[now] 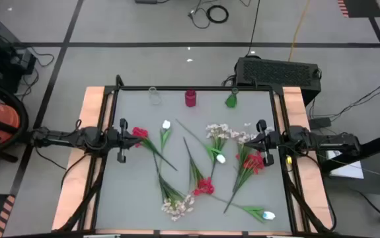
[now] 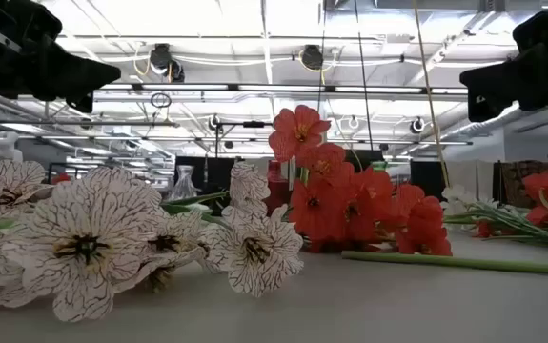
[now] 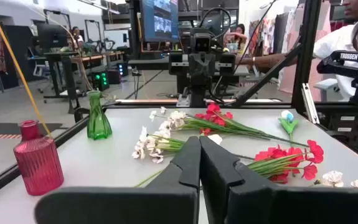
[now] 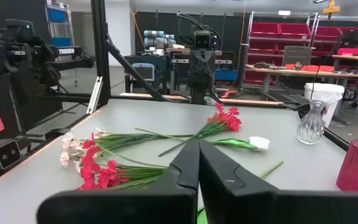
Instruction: Sort flowers into vase by color
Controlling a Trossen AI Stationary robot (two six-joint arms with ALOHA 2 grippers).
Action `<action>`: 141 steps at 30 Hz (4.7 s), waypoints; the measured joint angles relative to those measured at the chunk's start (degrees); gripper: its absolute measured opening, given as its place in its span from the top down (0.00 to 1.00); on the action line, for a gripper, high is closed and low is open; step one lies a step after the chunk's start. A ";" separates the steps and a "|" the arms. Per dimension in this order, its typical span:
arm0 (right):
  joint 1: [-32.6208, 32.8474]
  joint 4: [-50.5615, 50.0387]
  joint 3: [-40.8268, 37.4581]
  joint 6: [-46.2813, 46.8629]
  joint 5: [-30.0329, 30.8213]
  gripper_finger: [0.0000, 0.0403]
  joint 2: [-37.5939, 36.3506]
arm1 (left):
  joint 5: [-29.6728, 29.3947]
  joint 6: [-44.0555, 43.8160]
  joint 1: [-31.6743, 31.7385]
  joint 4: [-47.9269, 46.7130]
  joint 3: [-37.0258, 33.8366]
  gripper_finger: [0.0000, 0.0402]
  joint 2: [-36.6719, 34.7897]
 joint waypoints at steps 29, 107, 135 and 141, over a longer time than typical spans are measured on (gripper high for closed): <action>0.02 -0.01 0.00 -0.01 0.00 1.00 -0.01 | 0.01 0.00 0.01 0.01 0.01 0.98 0.00; 0.02 -0.72 7.08 19.42 -0.90 1.00 2.15 | 0.00 0.00 0.01 0.02 0.02 0.98 0.00; 4.38 -20.92 63.67 4.26 7.98 1.00 66.78 | -0.90 7.40 0.00 1.97 0.02 0.98 0.02; 6.99 -9.63 56.32 4.54 8.98 1.00 72.21 | -0.89 2.35 0.00 6.11 0.00 0.98 0.01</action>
